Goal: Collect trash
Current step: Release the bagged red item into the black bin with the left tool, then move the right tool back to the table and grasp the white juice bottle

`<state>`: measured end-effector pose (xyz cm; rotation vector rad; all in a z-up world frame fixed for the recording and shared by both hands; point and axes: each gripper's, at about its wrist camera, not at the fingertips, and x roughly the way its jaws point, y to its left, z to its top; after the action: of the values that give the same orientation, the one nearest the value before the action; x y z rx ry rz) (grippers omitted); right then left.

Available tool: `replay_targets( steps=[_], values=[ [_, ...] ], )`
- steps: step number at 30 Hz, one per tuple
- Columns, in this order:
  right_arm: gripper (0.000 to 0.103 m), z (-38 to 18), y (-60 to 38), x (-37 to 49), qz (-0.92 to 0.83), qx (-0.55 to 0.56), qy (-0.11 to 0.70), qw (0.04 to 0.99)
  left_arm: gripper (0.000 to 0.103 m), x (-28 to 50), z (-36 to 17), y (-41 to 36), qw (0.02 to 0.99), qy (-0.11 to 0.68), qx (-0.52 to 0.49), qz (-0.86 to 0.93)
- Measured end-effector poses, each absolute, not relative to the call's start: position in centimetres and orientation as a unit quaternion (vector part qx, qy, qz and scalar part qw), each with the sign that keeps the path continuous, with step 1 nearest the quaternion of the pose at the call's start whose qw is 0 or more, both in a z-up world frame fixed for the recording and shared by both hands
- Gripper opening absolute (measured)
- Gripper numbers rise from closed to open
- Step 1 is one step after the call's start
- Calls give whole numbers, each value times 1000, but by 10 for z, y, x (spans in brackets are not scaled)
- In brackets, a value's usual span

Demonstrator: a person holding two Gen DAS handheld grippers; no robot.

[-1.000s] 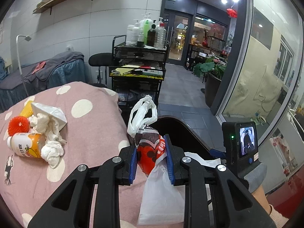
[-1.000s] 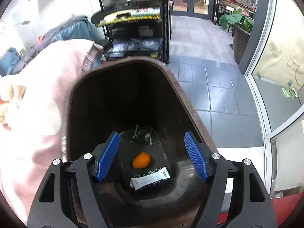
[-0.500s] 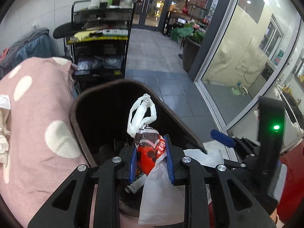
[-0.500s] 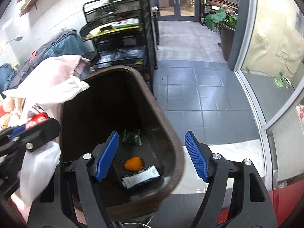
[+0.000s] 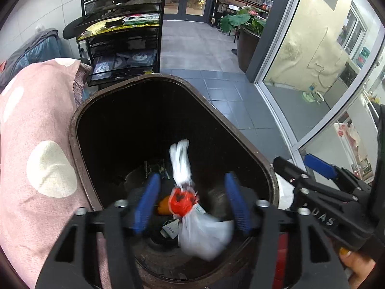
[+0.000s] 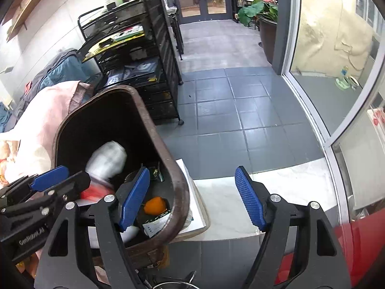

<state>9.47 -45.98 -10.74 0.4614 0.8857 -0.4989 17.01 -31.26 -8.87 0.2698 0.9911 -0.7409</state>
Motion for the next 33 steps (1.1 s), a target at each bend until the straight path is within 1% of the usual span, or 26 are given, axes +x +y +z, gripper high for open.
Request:
replay_targets(
  steps=[1,5,10,14,17,26,33],
  values=[
    [79,-108,-461,93,-238,221,419,848,66,169,-89,-312,807,463,128,-344],
    [79,-106,-462,90,-239,223,415,849,76,172,-89,-308,810,464,124,-337],
    [80,-98,-458,92,-234,222,406,855,77,168,-77,-292,821,447,110,-339],
    [81,-86,-442,97,-221,205,390,870,84,160,-60,-263,845,411,94,-330],
    [82,-75,-420,105,-191,190,381,885,87,158,-50,-236,861,390,77,-317],
    [82,-43,-329,149,-77,125,360,921,89,160,-27,-129,908,346,33,-233],
    [82,-26,-250,185,43,79,366,926,90,173,-29,-31,926,348,11,-145]
  ],
)
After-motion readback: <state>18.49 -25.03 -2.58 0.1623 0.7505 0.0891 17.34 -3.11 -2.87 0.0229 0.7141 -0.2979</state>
